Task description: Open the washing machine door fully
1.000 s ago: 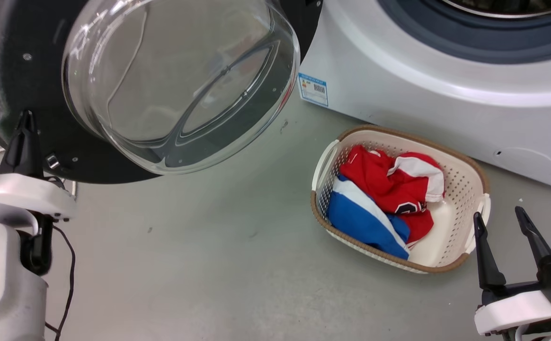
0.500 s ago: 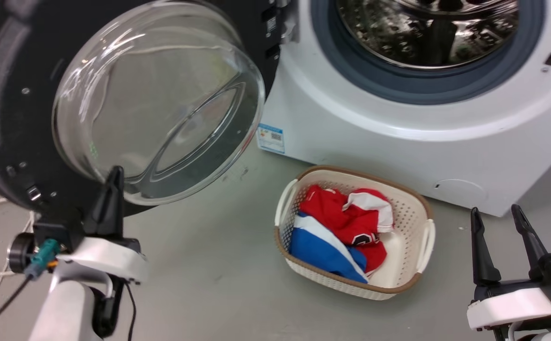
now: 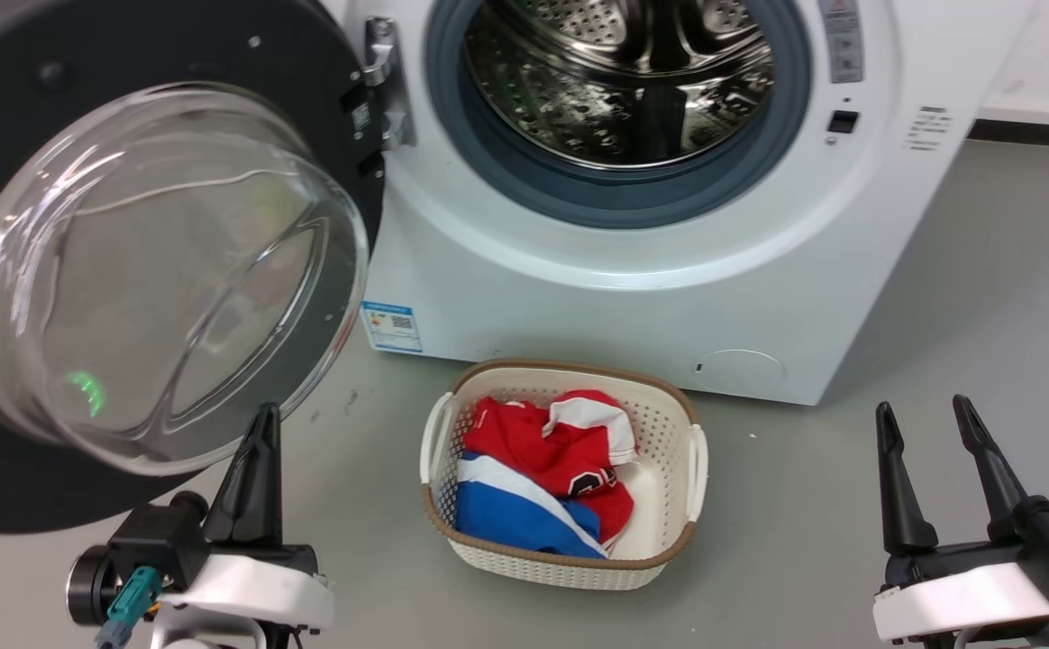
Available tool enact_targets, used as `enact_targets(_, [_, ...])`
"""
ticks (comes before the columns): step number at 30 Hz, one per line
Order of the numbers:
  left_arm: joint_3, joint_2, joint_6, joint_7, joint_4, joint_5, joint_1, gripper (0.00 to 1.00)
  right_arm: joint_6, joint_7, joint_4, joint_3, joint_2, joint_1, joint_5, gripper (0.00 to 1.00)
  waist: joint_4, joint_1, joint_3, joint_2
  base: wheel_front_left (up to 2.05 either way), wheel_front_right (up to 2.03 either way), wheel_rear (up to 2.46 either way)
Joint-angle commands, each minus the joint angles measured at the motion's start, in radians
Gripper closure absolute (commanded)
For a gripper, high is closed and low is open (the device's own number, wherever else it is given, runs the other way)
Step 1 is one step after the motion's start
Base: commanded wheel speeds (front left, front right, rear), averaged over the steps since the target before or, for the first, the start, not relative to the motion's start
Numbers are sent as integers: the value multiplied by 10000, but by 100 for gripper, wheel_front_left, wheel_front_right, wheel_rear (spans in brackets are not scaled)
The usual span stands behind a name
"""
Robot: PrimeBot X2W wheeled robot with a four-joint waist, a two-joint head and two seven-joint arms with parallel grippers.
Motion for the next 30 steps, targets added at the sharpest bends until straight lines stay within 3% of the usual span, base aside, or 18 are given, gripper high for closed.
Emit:
enact_targets(1, [192,-190,-23,-26,-287,15,356,100,-7,-24,-89,15,30,108,74,0,-487,0,-157,-1,0,0,0])
enact_targets(4, [385,-448,-61,-26,-589,123,761,100,-7,-24,-67,-39,33,283,203,0,-718,0,-211,-1,0,0,0])
enact_targets(6, [420,-547,-100,-26,-744,314,979,0,-7,-23,-62,-28,33,342,231,0,-823,0,-238,-1,0,0,0])
enact_targets(30, [-76,-892,-376,-26,-696,1080,1275,0,-7,-24,148,-67,34,456,191,0,-1062,0,-195,-1,0,0,0])
